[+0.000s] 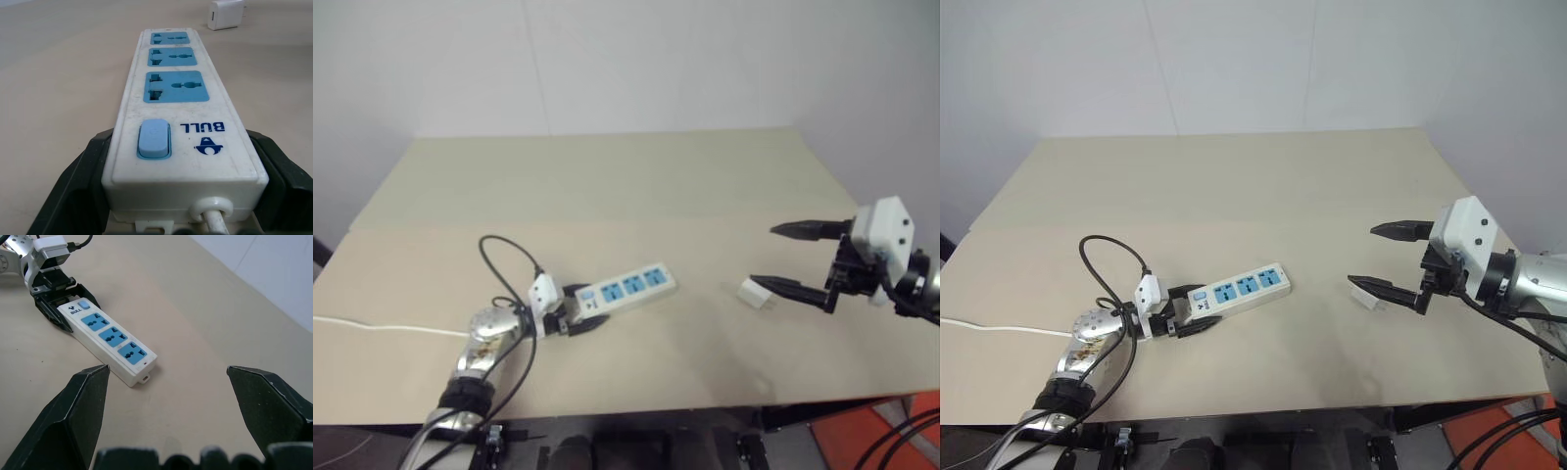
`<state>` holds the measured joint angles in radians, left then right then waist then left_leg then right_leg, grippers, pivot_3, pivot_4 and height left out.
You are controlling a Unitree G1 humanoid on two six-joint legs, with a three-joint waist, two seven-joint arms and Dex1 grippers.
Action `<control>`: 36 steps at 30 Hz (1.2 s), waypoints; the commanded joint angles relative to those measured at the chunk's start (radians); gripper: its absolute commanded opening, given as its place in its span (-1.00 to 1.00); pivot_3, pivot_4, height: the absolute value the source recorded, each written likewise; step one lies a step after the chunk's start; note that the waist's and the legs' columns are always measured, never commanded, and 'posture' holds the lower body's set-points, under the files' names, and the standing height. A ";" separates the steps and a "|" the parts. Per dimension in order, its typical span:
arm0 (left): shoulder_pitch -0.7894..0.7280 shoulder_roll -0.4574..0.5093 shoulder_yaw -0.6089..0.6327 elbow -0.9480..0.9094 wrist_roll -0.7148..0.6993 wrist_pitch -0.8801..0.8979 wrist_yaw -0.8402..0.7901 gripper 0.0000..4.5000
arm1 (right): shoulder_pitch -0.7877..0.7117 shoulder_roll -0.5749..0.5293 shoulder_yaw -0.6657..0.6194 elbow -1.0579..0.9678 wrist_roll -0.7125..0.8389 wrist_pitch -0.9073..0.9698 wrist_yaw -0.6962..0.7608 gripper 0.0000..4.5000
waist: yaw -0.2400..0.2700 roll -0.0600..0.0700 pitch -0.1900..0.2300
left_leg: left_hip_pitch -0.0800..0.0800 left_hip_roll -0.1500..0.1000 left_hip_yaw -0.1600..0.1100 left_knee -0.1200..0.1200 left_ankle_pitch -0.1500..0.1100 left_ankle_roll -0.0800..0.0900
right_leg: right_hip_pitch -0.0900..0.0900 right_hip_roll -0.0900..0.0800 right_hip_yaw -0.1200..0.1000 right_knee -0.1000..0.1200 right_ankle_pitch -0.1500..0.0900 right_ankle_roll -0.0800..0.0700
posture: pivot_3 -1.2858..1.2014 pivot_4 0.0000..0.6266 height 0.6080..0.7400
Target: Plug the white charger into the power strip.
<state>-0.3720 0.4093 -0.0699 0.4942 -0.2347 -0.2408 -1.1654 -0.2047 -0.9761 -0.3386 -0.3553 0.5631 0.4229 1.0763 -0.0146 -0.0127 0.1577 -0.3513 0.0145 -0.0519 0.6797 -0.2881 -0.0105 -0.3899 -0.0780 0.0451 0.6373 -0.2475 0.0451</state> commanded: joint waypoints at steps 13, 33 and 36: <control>-0.022 0.053 -0.114 -0.048 -0.003 0.029 -0.263 0.47 | -0.150 -0.035 0.137 0.114 -0.050 0.072 -0.001 1.00 | 0.003 0.000 0.000 | -0.003 0.000 0.000 -0.001 -0.001 0.003 | 0.000 0.000 -0.002 -0.008 0.000 0.001 | 0.03 -0.52 1.00; -0.038 0.032 -0.125 -0.043 0.010 0.032 -0.264 0.47 | -0.737 -0.111 0.854 0.265 -0.307 0.801 -0.042 1.00 | 0.011 0.001 0.000 | -0.018 -0.001 -0.001 0.000 -0.003 0.005 | -0.016 -0.001 -0.002 -0.007 -0.001 0.001 | 0.03 -0.52 1.00; -0.037 0.032 -0.130 -0.048 0.010 0.034 -0.267 0.47 | -0.764 -0.083 0.917 0.344 -0.354 0.775 -0.025 1.00 | 0.010 0.001 0.000 | -0.019 -0.001 0.000 0.000 -0.003 0.005 | -0.017 -0.002 -0.002 -0.007 -0.001 0.001 | 0.03 -0.52 1.00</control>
<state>-0.4221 0.4446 -0.1685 0.4467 -0.2421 -0.2153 -1.4198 -0.9367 -1.0565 0.5775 -0.0301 0.2431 1.2158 1.0394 -0.0042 -0.0117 0.1575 -0.3699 0.0136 -0.0523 0.6800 -0.2907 -0.0059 -0.4070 -0.0796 0.0428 0.6299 -0.2480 0.0465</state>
